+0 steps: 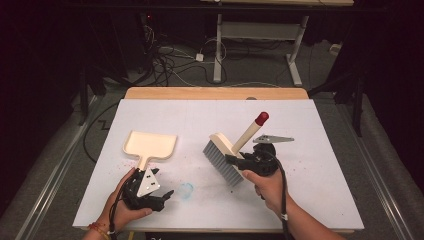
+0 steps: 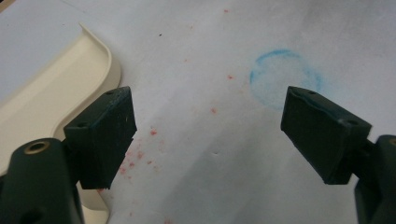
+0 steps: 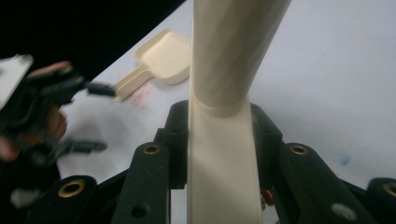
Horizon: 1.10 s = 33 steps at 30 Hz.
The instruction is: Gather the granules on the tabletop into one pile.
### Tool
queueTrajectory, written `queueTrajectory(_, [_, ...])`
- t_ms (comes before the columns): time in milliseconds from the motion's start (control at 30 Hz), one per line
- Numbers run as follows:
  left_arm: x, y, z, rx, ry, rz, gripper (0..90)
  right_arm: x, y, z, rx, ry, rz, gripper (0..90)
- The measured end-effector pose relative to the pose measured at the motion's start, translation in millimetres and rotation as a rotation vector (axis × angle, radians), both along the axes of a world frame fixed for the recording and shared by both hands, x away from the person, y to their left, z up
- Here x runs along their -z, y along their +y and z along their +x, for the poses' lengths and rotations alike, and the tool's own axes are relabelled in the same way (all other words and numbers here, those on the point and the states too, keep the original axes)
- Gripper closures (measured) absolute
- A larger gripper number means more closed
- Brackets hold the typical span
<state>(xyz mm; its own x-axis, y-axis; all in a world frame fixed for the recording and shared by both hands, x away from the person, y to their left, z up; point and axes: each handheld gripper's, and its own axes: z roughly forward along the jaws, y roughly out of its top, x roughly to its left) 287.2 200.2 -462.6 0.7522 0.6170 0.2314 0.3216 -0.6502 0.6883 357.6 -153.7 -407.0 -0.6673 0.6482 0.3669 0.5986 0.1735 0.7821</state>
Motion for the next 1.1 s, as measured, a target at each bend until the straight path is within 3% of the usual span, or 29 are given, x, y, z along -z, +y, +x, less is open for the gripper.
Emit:
queueTrajectory(167, [-0.8,0.9,-1.5,-0.001,-0.004,-0.004,17.5,-14.6,-10.7,-12.6,-0.276,-0.122,-0.088,67.0])
queueTrajectory(300, [-0.8,1.0,-1.0,-0.003,-0.005,0.001,17.5,-7.1,-13.6,-23.5,-0.496,-0.193,-0.162,67.0])
queueTrajectory(400, [-0.6,0.6,-0.5,-0.003,-0.004,0.001,17.5,2.4,-8.6,-31.6,-0.586,-0.2,-0.229,67.0])
queueTrajectory(467, [-0.3,0.3,-0.3,-0.002,-0.003,0.003,17.5,8.1,-4.4,-33.2,-0.64,-0.193,-0.244,67.0])
queueTrajectory(567, [-0.1,0.3,-0.7,0.001,-0.002,0.005,17.5,14.0,1.8,-33.3,-0.668,-0.198,-0.293,67.0])
queueTrajectory(700, [0.5,0.4,-0.7,0.001,0.001,0.007,17.5,14.5,2.3,-22.3,-0.667,-0.211,-0.31,66.9])
queueTrajectory(867, [0.8,-0.3,-0.6,0.006,0.001,0.013,17.5,17.9,0.0,0.8,-0.665,-0.191,-0.308,66.3])
queueTrajectory(1100, [1.8,-3.7,0.5,0.018,-0.001,0.022,17.5,16.0,6.5,26.2,-0.686,-0.233,-0.32,66.3])
